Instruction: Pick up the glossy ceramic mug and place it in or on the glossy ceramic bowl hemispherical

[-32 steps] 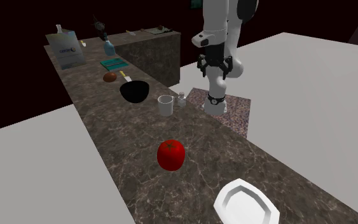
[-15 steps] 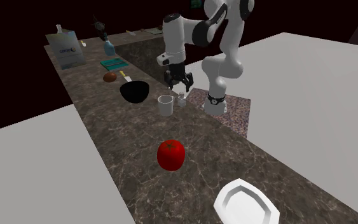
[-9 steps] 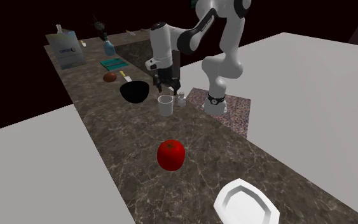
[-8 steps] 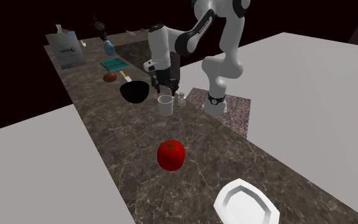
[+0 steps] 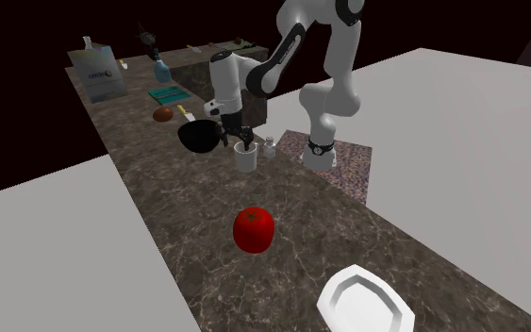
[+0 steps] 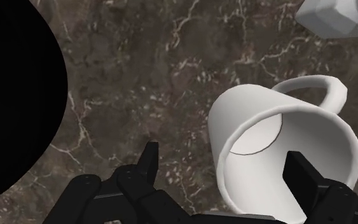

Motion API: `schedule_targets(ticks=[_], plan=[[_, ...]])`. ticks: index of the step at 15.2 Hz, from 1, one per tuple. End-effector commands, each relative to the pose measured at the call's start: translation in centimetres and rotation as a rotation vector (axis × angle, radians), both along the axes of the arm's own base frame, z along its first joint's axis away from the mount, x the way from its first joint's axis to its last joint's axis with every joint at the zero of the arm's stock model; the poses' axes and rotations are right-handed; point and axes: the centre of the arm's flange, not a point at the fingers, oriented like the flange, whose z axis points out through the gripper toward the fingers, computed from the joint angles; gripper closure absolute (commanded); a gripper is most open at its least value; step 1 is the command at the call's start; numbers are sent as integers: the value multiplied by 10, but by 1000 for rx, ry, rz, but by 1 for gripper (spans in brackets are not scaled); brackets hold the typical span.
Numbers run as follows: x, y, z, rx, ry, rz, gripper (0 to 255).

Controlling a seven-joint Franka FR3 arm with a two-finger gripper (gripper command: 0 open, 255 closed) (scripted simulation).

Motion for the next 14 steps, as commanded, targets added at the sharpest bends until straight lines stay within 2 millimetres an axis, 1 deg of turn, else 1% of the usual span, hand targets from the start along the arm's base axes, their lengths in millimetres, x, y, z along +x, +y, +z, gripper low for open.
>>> schedule_targets(ticks=[1,3,10,11,14], plan=[[-1,1,-11,0,-1,0,0],[-1,2,-19,0,-1,0,0],[-1,2,-19,0,-1,0,0],[-1,2,-19,0,-1,0,255],[-1,2,-19,0,-1,0,255]])
